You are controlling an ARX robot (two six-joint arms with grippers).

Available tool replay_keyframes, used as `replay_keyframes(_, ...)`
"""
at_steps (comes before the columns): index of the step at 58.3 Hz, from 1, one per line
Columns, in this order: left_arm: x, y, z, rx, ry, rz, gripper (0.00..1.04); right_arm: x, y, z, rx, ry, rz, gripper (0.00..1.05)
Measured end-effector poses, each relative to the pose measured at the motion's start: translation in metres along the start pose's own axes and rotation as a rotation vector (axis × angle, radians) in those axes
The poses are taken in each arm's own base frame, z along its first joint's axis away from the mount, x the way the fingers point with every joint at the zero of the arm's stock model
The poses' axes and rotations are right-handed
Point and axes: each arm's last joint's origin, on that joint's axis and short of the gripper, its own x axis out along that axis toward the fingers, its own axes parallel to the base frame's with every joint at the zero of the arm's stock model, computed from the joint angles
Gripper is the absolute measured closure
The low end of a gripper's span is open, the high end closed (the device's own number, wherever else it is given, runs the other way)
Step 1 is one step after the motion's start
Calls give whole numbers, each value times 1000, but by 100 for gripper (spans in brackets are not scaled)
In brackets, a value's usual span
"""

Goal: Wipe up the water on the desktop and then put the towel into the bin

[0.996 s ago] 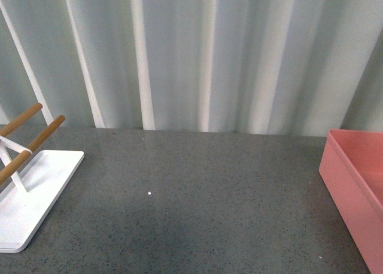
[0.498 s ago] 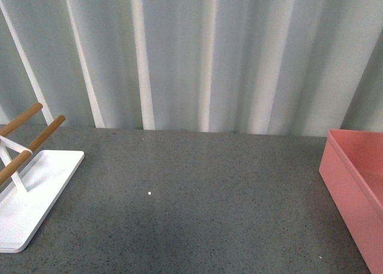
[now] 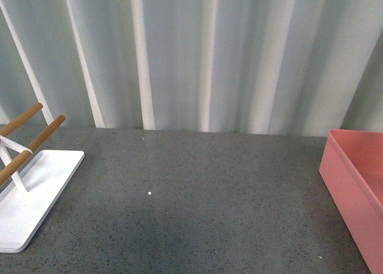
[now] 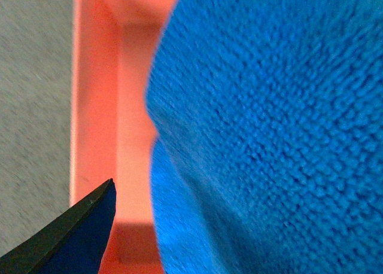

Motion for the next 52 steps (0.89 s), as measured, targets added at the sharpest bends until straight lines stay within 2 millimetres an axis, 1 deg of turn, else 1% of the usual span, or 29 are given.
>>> replay_keyframes(5,0,0,0,0,0,0,7,1,4,-3,-21,106,-21,7)
replay_keyframes(12,0,0,0,0,0,0,7,2,9,-2,-50,150,-30,7)
replay_keyframes(23,0,0,0,0,-1,0,7,-5,16,10,-87,132,-46,7)
replay_keyframes(50,0,0,0,0,0,0,7,-4,18,10,-102,132,-43,7)
replay_keyframes(52,0,0,0,0,0,0,7,-1,17,11,-77,72,-23,9)
